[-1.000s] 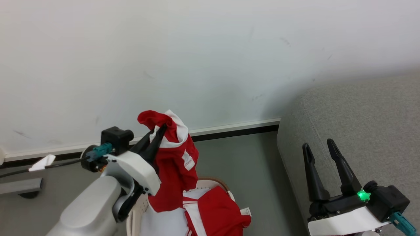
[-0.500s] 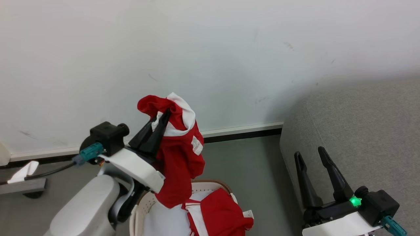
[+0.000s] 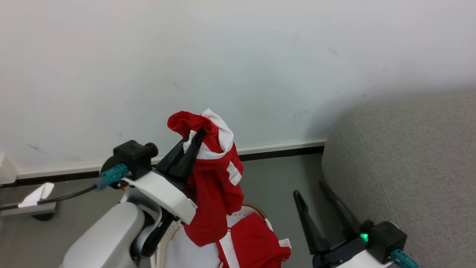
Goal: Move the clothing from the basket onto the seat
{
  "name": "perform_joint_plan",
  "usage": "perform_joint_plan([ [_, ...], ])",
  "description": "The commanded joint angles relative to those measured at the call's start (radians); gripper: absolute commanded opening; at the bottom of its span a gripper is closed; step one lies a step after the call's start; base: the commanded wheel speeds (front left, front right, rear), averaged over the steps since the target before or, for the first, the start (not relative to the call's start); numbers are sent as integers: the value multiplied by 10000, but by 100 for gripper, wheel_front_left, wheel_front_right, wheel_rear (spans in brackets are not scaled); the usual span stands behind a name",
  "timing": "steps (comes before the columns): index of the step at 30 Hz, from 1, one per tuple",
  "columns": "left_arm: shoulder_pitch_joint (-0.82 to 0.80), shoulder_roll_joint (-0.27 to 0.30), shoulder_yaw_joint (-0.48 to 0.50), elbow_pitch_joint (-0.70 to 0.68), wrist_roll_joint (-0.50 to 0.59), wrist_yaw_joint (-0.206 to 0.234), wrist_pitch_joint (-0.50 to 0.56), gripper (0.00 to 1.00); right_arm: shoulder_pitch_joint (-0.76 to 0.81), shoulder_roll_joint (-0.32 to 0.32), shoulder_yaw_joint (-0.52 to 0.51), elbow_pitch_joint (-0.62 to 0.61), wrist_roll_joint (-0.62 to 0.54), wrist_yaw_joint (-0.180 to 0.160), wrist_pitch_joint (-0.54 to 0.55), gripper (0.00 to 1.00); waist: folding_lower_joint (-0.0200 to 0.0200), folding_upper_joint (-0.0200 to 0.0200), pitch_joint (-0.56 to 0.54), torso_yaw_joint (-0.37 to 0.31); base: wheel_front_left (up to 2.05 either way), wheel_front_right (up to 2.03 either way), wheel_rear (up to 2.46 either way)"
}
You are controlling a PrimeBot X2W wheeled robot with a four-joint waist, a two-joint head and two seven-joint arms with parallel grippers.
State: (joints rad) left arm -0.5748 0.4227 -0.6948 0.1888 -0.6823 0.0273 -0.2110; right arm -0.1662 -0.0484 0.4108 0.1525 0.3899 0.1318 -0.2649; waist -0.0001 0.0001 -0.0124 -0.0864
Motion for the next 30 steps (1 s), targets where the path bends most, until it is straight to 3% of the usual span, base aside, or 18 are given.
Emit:
perform_joint_plan([
  [1,-93,-48,-65,-67,38,-47,59,0,-207,-37,299,196,81,-21,7,100,1,-1,25,93,0,0,0],
  [15,-590,-1051,-898,-344,188,-360,391,0,-1474,-40,2180,2724,1200,-21,8,100,1,-1,-30,1200,0,0,0],
  [30,-545,-1878,-1922,-670,94,-713,822,0,-2446,-37,2217,4245,1528,-21,8,100,1,-1,-287,2561,0,0,0],
])
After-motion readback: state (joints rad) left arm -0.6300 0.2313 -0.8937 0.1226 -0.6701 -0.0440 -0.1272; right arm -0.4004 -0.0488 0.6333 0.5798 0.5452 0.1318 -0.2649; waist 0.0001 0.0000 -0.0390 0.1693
